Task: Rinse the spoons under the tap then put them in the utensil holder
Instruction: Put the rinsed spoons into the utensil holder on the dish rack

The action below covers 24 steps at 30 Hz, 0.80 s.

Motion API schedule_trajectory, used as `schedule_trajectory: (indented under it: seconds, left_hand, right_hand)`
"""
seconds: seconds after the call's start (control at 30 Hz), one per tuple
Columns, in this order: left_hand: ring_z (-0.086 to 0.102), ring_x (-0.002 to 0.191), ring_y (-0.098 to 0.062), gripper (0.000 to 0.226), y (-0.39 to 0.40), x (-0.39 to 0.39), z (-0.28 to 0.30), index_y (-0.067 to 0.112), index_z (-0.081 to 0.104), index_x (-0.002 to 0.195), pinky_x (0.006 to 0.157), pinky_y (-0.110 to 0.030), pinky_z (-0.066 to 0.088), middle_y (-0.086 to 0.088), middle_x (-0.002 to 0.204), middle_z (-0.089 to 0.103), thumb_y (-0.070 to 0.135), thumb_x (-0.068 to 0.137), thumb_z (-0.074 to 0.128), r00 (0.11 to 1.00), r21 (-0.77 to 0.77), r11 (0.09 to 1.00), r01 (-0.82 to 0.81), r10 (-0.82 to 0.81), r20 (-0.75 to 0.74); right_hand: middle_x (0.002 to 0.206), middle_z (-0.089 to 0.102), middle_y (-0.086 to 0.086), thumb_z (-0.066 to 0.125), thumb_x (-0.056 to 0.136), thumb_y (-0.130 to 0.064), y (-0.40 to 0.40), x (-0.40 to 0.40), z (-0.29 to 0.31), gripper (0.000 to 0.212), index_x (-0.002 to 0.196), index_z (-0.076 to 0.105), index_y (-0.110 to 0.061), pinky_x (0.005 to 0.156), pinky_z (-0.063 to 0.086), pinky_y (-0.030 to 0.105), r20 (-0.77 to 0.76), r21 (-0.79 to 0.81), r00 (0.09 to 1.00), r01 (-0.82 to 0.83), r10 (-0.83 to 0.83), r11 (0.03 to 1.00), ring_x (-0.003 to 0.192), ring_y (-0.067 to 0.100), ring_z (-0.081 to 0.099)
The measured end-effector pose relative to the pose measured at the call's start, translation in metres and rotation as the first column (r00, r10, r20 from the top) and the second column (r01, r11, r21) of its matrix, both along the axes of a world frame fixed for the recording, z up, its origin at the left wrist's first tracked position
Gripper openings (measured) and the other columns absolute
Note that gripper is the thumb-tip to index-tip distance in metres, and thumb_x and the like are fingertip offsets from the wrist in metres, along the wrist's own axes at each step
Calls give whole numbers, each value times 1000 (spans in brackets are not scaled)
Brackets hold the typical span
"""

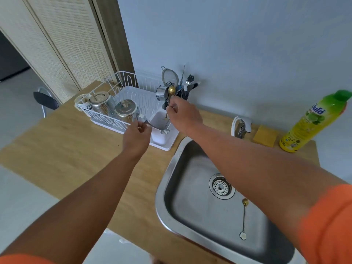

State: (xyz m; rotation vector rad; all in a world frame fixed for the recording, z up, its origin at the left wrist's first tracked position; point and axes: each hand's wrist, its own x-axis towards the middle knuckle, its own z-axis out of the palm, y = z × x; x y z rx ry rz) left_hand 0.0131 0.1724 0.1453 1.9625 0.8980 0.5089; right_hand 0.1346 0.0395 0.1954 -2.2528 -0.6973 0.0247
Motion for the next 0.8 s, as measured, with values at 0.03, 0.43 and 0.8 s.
schedule_trajectory:
  seconds: [0.03, 0.43, 0.8]
  left_hand:
    - [68, 75, -28, 17, -1, -3, -2, 26, 59, 83, 68, -40, 53, 2, 77, 69, 38, 93, 65, 1000, -16, 1000, 12, -12, 2]
    - [66, 86, -13, 12, 1, -54, -65, 25, 65, 99, 72, -29, 43, 12, 90, 67, 29, 92, 73, 977, 7, 991, 137, -134, -168]
    - [68, 86, -19, 16, -14, -49, -90, 21, 69, 107, 82, -34, 52, 1, 100, 74, 19, 92, 74, 920, 152, 924, 351, -310, -240]
  right_hand:
    - [86, 67, -7, 51, 98, -35, 2, 0, -3, 12, 90, 58, -28, 60, 41, 30, -8, -24, 1000, -13, 12, 1000, 79, 21, 62]
    - [112, 68, 1, 46, 97, -20, 3, 2, -25, 23, 107, 65, -27, 82, 54, 38, -194, -263, 981, -75, 24, 962, 101, 26, 63]
    - [108, 69, -3, 40, 98, -29, -59, -44, -85, 22, 106, 61, -31, 79, 49, 36, -303, -229, 940, 89, -158, 969, 98, 26, 63]
